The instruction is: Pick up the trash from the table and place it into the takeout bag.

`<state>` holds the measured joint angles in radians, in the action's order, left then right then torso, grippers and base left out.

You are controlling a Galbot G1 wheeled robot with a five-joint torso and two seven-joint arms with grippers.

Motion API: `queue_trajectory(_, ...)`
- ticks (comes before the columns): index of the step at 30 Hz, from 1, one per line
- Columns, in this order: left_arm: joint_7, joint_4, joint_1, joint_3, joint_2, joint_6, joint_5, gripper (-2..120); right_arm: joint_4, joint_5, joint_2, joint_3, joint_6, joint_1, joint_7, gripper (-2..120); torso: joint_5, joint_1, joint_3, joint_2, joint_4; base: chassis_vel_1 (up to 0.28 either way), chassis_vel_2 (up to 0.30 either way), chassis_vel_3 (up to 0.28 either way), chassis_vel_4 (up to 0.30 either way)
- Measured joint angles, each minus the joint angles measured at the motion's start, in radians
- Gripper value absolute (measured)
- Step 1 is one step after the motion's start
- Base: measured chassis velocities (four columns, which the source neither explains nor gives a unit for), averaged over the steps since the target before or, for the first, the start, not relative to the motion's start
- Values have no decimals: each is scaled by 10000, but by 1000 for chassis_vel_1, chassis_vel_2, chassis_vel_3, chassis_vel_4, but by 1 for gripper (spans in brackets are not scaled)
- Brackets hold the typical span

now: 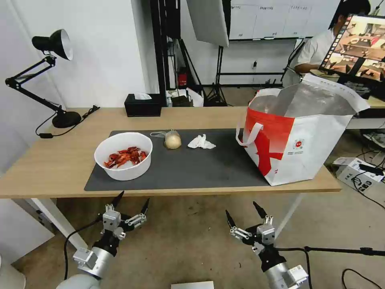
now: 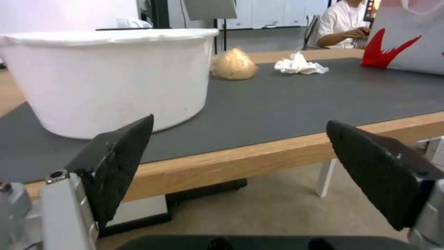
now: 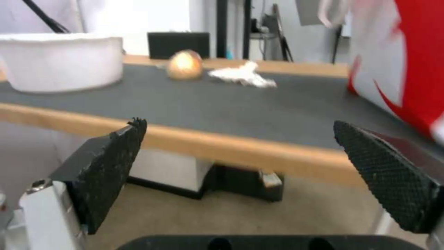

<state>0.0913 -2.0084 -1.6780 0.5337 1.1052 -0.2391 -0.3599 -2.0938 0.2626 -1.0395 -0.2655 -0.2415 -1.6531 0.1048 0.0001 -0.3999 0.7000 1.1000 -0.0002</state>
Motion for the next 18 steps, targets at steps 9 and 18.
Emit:
queue_trajectory(9,231,-110,-159,355,-44,56,-207,100,86,1563,1509,1538,1556,3594,63,100,-2,-1,2,-1,5,0,0,0,0)
queue_trajectory(18,215,-176,93,477,-89,348,-399,100,2037,2953,730,4317,2814,7658,1621,100,-1,-3,3,-2,5,0,0,0,0)
